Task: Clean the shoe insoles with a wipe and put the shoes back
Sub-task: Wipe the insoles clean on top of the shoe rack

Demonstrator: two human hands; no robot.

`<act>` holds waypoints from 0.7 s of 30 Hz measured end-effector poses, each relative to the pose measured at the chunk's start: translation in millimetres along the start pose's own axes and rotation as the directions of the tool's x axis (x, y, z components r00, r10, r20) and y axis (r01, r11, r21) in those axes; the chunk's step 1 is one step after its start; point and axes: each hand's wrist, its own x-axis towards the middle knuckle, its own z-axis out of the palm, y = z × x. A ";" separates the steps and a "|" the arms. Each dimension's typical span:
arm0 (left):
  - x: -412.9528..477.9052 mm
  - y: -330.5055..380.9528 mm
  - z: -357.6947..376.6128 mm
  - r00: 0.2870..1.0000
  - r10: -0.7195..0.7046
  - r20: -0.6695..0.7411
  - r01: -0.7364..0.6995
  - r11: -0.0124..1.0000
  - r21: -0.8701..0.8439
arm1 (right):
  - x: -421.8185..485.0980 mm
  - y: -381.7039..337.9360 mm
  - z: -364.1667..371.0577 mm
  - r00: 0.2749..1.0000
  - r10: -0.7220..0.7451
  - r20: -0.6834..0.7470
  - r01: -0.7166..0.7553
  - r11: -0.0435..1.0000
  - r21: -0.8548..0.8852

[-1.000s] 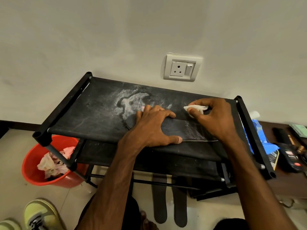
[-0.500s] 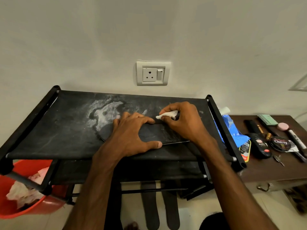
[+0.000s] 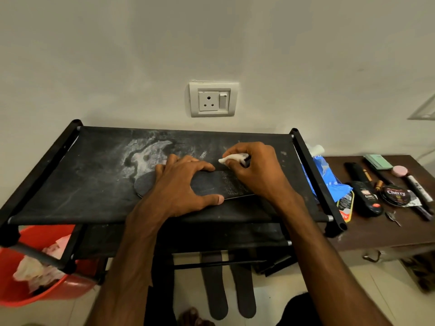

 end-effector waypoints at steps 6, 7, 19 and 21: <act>-2.1 0.7 -1.0 1.000 0.001 0.017 0.000 0.999 -0.041 | -9.8 6.2 -16.3 0.993 0.083 -0.089 -0.075 0.993 0.088; -2.3 0.7 -1.1 1.000 0.001 0.018 0.000 0.999 -0.053 | -10.5 6.4 -20.6 0.990 0.100 -0.102 -0.089 0.991 0.101; 0.0 -1.2 5.2 1.000 -0.002 0.009 0.002 0.998 -0.057 | -29.5 -7.2 -8.1 0.987 0.155 0.039 -0.156 0.988 0.021; -0.2 -0.3 6.0 1.000 -0.003 0.007 0.003 0.998 -0.070 | -24.6 -7.2 -1.2 0.987 0.159 0.029 -0.159 0.987 -0.024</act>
